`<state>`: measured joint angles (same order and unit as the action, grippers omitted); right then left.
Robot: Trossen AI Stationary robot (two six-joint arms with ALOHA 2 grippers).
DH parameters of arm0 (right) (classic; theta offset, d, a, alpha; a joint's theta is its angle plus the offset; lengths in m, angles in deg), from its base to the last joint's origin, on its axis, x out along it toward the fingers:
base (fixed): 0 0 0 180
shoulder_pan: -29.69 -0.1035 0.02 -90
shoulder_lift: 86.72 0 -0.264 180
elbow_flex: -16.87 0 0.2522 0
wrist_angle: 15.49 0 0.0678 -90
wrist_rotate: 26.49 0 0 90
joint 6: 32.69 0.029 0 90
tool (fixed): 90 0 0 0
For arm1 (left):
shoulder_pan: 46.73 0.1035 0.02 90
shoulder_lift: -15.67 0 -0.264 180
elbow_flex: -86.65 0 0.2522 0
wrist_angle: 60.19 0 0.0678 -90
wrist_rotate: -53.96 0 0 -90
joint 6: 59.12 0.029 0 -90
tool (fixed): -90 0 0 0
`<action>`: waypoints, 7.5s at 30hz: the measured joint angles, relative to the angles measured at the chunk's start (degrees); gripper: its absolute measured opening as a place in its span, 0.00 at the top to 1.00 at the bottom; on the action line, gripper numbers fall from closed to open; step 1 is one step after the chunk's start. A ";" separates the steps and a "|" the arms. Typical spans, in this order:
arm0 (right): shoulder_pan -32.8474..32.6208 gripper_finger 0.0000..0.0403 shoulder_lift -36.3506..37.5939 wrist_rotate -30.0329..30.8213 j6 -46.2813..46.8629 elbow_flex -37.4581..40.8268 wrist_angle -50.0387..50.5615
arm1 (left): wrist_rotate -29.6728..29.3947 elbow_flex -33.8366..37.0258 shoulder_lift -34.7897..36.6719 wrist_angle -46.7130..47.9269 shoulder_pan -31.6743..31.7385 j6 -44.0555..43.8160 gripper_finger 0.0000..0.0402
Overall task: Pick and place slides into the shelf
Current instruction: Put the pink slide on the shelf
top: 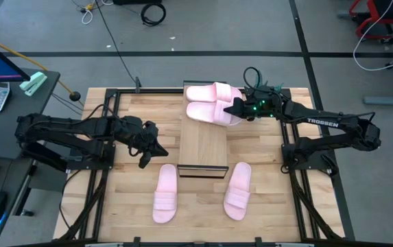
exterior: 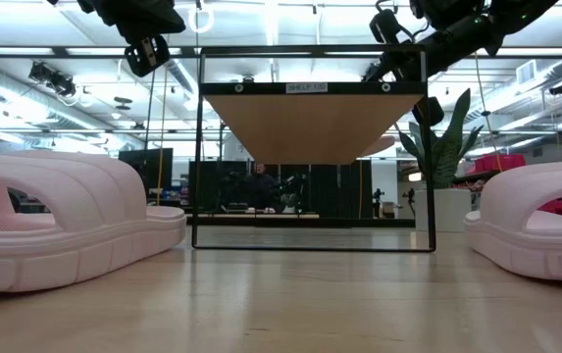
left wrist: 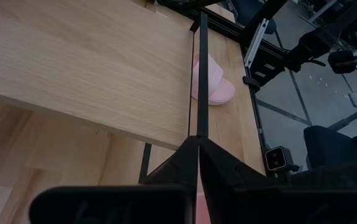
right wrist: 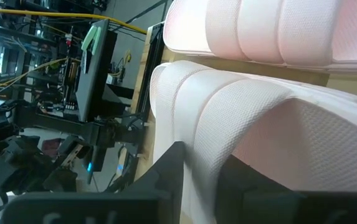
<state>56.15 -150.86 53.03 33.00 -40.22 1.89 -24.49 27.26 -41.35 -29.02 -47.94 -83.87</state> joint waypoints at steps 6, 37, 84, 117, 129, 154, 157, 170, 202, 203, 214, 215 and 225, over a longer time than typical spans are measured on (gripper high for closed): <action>0.00 0.79 0.00 -0.04 -0.26 0.00 0.00 | -0.02 0.00 0.00 0.00 0.00 0.00 0.95; 0.00 0.64 -0.02 0.08 -1.45 -1.27 4.05 | -1.05 0.00 0.00 0.00 0.00 -0.03 0.93; -0.02 0.48 -0.02 1.53 -2.76 -2.10 7.07 | -4.33 0.00 0.00 -0.01 0.00 -0.03 0.92; -0.49 0.48 0.02 0.59 -7.30 -15.41 35.06 | -5.97 0.00 0.00 -0.02 0.01 0.04 0.91; -7.21 0.48 0.02 -2.46 -11.23 -15.43 41.15 | -5.97 0.02 0.00 -0.02 0.01 0.56 0.91; -7.12 0.48 -2.51 2.12 -14.93 -15.34 46.48 | -5.97 0.02 -0.02 0.00 0.01 1.19 0.90; -7.14 0.48 -3.92 1.71 -14.91 -15.34 45.57 | -5.97 0.02 -0.02 -0.01 0.01 1.04 0.91; -6.96 0.48 -9.77 2.08 -15.21 -15.34 40.35 | -5.95 0.02 -0.04 0.00 0.00 -0.04 0.91; -4.37 0.48 -9.57 3.54 -17.31 -15.32 37.48 | -5.95 0.02 -0.02 0.00 0.00 -0.11 0.92; -4.35 0.48 -9.57 3.63 -17.31 -15.32 37.48 | -5.95 0.02 -0.02 0.00 0.01 -0.14 0.92; -4.50 0.48 -9.55 1.97 -16.96 -15.32 37.46 | -5.95 0.02 -0.02 0.00 0.00 -0.16 0.91; -4.50 0.48 -9.45 1.96 -16.31 -15.32 37.48 | -5.95 0.02 -0.02 0.00 0.00 -0.16 0.90; -4.45 0.48 -7.17 1.95 -14.88 -15.32 38.98 | -5.95 0.02 -0.02 0.02 0.00 -0.18 0.91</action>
<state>51.69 -158.03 54.98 18.12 -55.54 40.87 -30.44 27.28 -41.37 -29.00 -47.94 -84.05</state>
